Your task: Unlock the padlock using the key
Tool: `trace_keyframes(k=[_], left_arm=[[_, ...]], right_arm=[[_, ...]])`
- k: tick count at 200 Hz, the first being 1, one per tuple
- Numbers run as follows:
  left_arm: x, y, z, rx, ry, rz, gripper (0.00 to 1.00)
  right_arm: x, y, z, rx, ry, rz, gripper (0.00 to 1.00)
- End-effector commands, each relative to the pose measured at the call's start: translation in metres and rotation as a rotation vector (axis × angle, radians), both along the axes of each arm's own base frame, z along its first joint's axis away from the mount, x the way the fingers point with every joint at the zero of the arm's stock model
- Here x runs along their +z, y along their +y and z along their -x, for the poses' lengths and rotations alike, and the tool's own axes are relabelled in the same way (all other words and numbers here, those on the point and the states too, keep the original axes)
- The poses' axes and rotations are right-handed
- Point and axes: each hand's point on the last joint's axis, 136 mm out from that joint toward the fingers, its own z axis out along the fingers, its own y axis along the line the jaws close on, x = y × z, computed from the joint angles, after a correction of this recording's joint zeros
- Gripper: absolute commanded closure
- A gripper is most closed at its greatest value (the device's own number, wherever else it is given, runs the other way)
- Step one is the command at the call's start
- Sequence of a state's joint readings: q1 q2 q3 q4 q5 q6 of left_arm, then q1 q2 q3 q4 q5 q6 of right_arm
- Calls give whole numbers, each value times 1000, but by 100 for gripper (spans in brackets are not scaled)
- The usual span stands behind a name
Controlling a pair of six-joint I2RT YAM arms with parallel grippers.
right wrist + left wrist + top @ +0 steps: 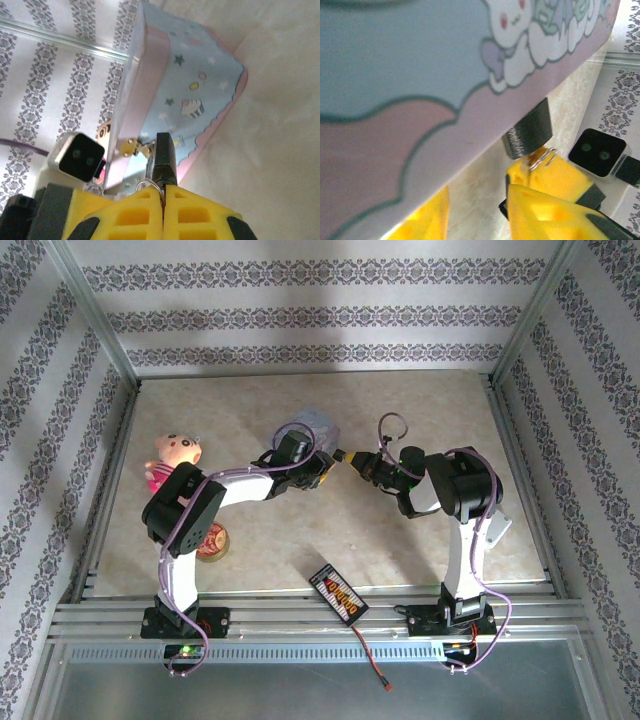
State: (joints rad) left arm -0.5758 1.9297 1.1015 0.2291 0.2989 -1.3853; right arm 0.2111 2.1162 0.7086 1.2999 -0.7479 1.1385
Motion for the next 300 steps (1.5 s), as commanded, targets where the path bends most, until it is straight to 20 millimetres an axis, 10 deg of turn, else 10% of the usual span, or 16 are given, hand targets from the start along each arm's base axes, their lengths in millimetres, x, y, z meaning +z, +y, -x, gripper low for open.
trace_keyframes(k=[1, 18, 75, 161, 300], left_arm=[[-33, 16, 32, 7, 164, -59, 57], [-29, 17, 31, 9, 154, -56, 56], [1, 18, 23, -11, 52, -61, 0], [63, 49, 11, 34, -161, -170, 1], [72, 92, 8, 145, -202, -170, 1]], right_arm=[[13, -6, -10, -54, -63, -20, 100], [13, -6, -9, -57, -67, -13, 100], [7, -1, -5, -58, -59, 0, 100], [-4, 9, 8, -63, -40, 39, 100], [6, 31, 15, -208, -47, 43, 100]])
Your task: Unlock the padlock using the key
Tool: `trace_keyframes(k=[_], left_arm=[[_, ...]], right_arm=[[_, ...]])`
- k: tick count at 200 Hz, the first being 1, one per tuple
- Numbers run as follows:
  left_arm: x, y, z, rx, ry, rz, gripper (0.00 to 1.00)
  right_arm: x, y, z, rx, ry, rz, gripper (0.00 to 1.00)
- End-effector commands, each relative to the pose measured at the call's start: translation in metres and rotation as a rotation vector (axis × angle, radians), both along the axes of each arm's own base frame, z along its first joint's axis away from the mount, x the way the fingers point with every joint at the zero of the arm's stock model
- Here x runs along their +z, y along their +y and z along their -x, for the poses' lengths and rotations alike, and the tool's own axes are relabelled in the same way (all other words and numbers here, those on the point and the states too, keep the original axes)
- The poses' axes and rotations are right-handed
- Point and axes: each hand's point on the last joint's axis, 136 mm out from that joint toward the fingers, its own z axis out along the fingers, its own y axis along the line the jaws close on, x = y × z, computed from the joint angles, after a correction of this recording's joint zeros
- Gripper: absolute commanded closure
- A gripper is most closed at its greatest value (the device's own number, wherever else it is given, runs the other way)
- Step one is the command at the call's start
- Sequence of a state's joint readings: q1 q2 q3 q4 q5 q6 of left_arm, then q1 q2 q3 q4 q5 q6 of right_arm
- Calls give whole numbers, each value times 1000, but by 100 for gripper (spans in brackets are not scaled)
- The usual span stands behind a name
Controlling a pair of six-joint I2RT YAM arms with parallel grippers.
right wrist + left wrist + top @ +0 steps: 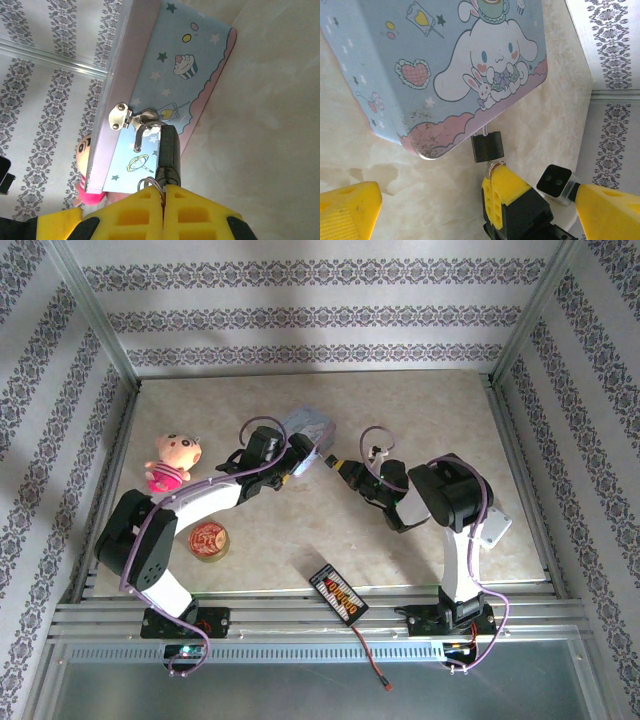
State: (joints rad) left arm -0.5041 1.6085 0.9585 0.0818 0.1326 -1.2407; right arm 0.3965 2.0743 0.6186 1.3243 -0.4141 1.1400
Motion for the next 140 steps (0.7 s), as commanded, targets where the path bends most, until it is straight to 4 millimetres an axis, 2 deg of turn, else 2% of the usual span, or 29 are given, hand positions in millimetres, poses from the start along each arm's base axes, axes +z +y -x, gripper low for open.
trace_keyframes(k=[1, 55, 95, 140], left_arm=[[12, 12, -3, 31, -49, -13, 1], [12, 22, -2, 50, -61, -40, 1], [9, 21, -1, 45, -54, -30, 1], [5, 18, -1, 39, -38, -4, 1]], right_arm=[[17, -1, -4, -66, -53, -23, 100], [26, 6, -1, -132, -75, -18, 100], [38, 10, 1, -191, -124, 4, 100], [40, 15, 0, -208, -138, 35, 100]])
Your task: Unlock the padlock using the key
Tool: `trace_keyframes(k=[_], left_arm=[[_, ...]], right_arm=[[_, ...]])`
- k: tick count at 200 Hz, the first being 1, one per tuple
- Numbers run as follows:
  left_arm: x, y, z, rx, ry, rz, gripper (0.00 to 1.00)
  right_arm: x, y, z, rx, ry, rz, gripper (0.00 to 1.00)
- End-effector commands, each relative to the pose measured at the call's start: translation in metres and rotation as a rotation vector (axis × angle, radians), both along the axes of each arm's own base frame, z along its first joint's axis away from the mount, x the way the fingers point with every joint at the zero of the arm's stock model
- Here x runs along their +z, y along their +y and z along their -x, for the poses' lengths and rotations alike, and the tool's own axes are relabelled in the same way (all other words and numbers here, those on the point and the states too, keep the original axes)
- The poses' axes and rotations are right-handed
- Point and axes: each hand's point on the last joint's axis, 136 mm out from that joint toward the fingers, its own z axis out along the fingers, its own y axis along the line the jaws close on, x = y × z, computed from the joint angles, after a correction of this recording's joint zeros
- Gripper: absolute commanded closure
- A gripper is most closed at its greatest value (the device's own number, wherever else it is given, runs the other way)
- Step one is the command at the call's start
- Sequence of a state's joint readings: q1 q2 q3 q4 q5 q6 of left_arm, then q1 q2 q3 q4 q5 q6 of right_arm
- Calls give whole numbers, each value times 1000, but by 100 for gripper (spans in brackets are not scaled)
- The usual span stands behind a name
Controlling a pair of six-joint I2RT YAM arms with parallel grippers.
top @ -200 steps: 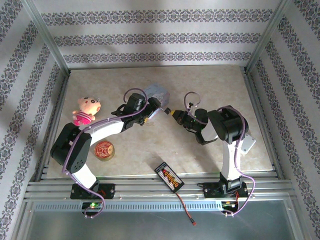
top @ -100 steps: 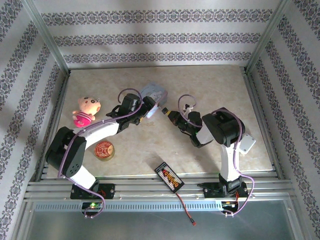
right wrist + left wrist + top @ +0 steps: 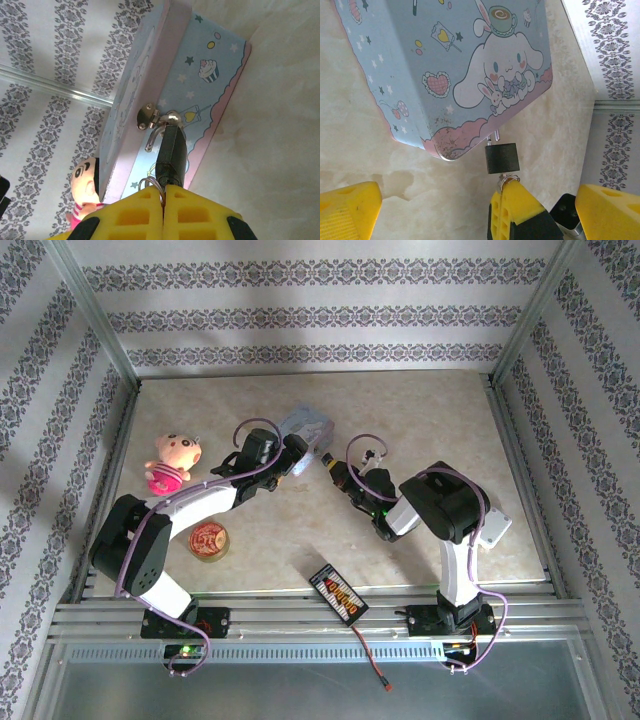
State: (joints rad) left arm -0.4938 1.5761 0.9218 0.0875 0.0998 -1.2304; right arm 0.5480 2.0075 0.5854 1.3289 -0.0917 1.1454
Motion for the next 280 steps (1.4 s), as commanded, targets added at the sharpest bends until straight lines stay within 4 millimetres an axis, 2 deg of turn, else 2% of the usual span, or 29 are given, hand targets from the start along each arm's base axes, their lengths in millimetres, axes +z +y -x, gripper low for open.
trace_keyframes(k=[1, 69, 128, 172, 196, 232, 280], left_arm=[[6, 5, -3, 8, -24, 20, 1], [4, 2, -4, -4, -16, 27, 1], [2, 1, -5, -7, -11, 39, 1], [2, 3, -5, -1, -13, 43, 1], [1, 5, -4, 2, -11, 41, 1], [0, 5, -4, 5, -7, 43, 1], [-2, 5, -5, 8, -1, 51, 1]], right_arm=[[23, 0, -7, -41, -80, 6, 100], [32, 4, -5, -90, -107, 192, 100], [47, 22, -6, -50, -143, 458, 100], [42, 21, -6, -44, -133, 499, 100], [35, 20, -2, -45, -111, 494, 87], [25, 18, 8, -24, -75, 477, 80], [22, 17, 20, 53, -48, 431, 70]])
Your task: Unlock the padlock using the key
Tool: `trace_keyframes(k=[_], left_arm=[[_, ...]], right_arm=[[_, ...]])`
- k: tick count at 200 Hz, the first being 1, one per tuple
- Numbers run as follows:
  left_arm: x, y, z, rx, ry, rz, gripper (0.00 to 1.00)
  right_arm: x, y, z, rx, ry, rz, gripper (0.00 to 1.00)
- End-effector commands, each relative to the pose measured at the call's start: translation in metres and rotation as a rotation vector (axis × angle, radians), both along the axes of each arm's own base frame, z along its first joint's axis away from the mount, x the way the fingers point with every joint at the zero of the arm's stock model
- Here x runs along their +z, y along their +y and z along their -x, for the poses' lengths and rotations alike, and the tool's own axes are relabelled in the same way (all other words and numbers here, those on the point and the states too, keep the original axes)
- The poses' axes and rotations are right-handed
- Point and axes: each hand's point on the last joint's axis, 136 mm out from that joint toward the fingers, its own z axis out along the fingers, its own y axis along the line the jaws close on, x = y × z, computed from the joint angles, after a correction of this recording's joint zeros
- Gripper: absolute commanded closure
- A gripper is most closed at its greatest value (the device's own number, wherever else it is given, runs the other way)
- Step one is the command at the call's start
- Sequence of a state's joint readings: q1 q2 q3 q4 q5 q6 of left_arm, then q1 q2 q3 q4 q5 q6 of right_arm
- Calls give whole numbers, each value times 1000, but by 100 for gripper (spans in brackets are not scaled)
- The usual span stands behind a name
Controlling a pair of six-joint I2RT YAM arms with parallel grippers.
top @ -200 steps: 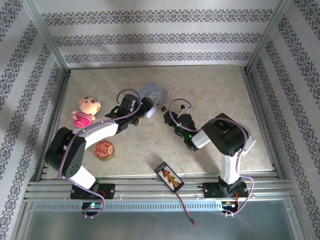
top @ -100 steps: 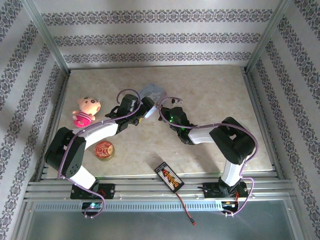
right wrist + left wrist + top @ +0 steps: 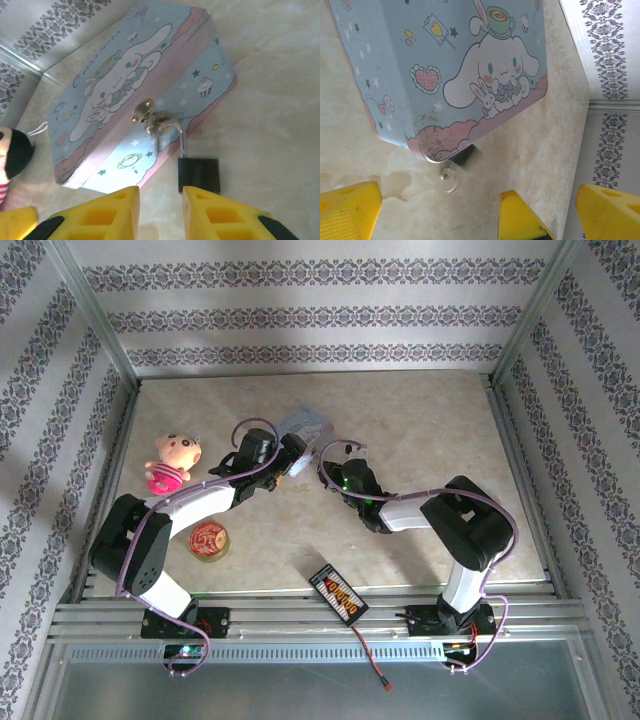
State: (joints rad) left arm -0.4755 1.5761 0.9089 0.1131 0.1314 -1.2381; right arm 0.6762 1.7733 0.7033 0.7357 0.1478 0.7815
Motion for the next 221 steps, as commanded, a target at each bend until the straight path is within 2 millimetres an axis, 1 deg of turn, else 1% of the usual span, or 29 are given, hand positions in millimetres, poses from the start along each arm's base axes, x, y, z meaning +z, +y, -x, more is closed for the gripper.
trace_keyframes(k=[1, 27, 44, 57, 59, 69, 84, 95, 112, 126, 138, 158, 194, 221], left_arm=[[-2, 3, -3, 11, -1, 23, 1], [-2, 3, -3, 12, -1, 23, 1], [-2, 3, -3, 12, -3, 24, 1], [-1, 3, -4, 13, -5, 23, 1], [-1, 3, -4, 13, -5, 23, 1], [-1, 3, -3, 13, -5, 21, 1], [0, 4, -4, 13, -8, 21, 1], [1, 5, -4, 15, -10, 18, 1], [0, 7, -4, 18, -10, 9, 1], [0, 8, -5, 20, -9, 2, 1], [-1, 9, -6, 20, -6, -2, 1], [0, 11, -8, 21, -5, -5, 1], [-1, 16, -8, 31, -3, -9, 1], [-3, 18, -8, 35, 5, -7, 1]], right_arm=[[11, 3, 8, 50, 3, -54, 70], [8, 0, 13, 93, 27, -72, 67], [7, 0, 11, 143, 55, -108, 65], [5, -4, 6, 165, 84, -142, 65], [1, -6, 6, 165, 103, -138, 65], [-5, -10, 3, 159, 147, -130, 65], [-15, -16, 2, 129, 212, -35, 65], [-20, -22, 4, 92, 250, 75, 62], [-20, -28, 6, 55, 277, 228, 55], [-19, -31, 5, 45, 301, 332, 53], [-21, -30, 4, 47, 325, 389, 51], [-26, -25, 1, 64, 354, 416, 50], [-29, -11, -5, 100, 369, 461, 38], [-37, -2, -12, 120, 388, 501, 34]])
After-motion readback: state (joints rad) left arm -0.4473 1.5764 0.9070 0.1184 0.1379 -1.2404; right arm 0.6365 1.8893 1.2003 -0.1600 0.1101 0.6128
